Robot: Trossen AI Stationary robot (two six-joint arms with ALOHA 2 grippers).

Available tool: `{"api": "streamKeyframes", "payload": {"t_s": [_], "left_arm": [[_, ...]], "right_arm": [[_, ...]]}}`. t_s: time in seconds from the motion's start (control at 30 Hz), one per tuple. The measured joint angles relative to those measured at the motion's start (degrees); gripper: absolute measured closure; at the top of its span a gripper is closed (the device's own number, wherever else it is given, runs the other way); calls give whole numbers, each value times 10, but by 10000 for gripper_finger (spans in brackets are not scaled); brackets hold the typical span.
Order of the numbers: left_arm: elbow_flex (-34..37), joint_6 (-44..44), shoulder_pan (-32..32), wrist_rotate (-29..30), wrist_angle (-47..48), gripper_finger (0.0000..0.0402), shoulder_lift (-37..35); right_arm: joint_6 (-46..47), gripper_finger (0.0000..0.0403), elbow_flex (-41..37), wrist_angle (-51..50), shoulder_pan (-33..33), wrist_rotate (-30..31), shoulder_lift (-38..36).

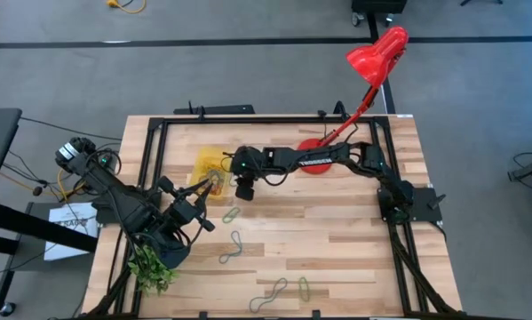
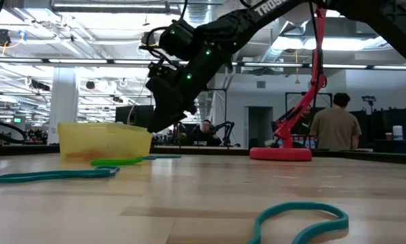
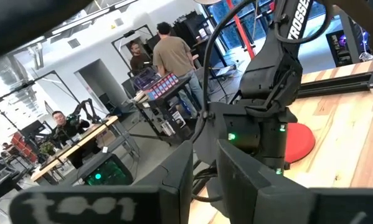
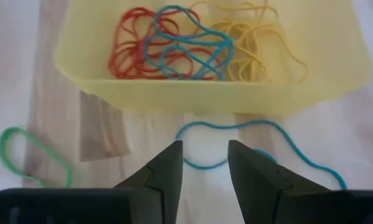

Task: Pick and place items into bin
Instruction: Put the blue rubber band into the yellow bin

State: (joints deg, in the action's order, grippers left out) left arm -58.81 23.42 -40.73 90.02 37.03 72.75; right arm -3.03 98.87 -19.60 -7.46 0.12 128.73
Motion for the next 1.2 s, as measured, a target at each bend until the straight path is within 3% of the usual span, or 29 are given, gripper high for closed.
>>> {"api": "streamKeyframes", "payload": {"t_s": [0.67, 0.87, 1.2], "left_arm": [[0, -1, 0, 0, -1, 340, 0], [0, -1, 0, 0, -7, 340, 0], [0, -2, 0, 0, -5, 340, 0]], "right_arm": [[21, 282, 0, 22, 11, -1, 0], [23, 282, 2, 69, 11, -2, 39], [34, 282, 0, 43, 6, 28, 41]]}}
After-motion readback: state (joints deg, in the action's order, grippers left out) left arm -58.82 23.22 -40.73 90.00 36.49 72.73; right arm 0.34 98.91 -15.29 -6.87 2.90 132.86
